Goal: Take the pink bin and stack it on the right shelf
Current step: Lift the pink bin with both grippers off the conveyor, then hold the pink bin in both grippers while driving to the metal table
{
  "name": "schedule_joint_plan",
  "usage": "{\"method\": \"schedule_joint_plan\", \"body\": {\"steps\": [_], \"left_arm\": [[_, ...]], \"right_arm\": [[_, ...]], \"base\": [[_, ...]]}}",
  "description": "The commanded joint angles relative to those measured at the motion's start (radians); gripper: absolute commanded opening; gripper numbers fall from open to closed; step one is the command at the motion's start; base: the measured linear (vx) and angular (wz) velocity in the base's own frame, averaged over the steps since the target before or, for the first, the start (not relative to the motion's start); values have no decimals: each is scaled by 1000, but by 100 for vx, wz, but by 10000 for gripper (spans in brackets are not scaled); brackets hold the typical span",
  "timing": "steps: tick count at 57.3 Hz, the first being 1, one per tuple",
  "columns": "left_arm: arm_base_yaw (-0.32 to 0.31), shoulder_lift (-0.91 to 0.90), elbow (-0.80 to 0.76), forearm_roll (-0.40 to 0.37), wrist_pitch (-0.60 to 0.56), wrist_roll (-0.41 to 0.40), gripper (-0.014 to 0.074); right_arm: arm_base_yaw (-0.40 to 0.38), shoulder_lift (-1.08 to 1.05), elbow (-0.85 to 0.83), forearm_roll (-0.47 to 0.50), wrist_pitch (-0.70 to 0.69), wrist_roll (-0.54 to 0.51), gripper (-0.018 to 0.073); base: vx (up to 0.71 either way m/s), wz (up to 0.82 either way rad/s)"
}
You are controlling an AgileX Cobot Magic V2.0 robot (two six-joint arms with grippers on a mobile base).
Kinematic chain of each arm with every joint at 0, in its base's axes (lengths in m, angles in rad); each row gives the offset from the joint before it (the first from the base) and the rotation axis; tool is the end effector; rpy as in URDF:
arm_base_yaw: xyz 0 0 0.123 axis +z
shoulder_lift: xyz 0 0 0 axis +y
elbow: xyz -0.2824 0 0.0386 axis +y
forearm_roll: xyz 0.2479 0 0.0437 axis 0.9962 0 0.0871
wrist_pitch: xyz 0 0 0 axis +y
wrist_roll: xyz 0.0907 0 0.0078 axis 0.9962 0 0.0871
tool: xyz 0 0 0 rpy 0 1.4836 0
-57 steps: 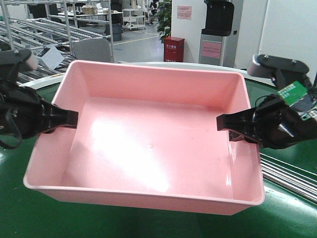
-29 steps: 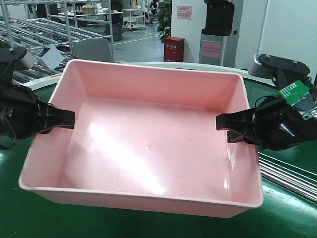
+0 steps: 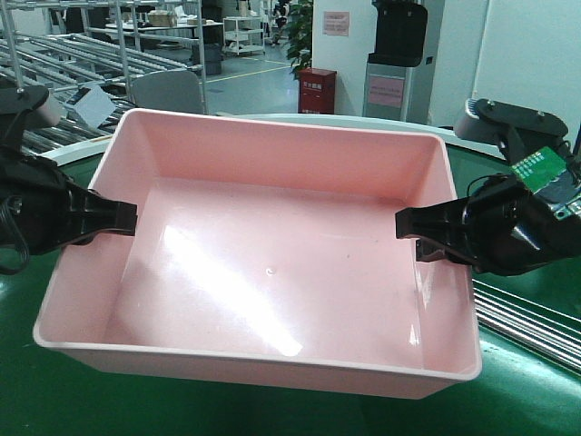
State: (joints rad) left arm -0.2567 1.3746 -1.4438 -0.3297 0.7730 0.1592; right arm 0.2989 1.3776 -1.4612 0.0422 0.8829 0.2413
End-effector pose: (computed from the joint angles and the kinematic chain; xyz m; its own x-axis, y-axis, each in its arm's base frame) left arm 0.2857 -0.0963 0.4189 -0.5703 0.0682 -0.8186 0.3843 0.9029 -0.1925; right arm 0.2819 0.0900 0.4123 -0.6861 0.0657 -0.7246 -0.1412 0.9650 0.2211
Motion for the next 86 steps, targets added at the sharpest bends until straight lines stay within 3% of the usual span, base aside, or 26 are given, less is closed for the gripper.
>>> {"method": "schedule_joint_plan", "body": {"steps": [1, 86], "left_arm": [[1, -39, -37, -16, -73, 16, -1], [1, -39, -37, -16, -73, 16, -1]], "right_arm": [[-10, -38, -34, -13, -79, -21, -8], [-10, -38, -34, -13, -78, -21, -8]], "base": [[-1, -6], [-10, -42]]}}
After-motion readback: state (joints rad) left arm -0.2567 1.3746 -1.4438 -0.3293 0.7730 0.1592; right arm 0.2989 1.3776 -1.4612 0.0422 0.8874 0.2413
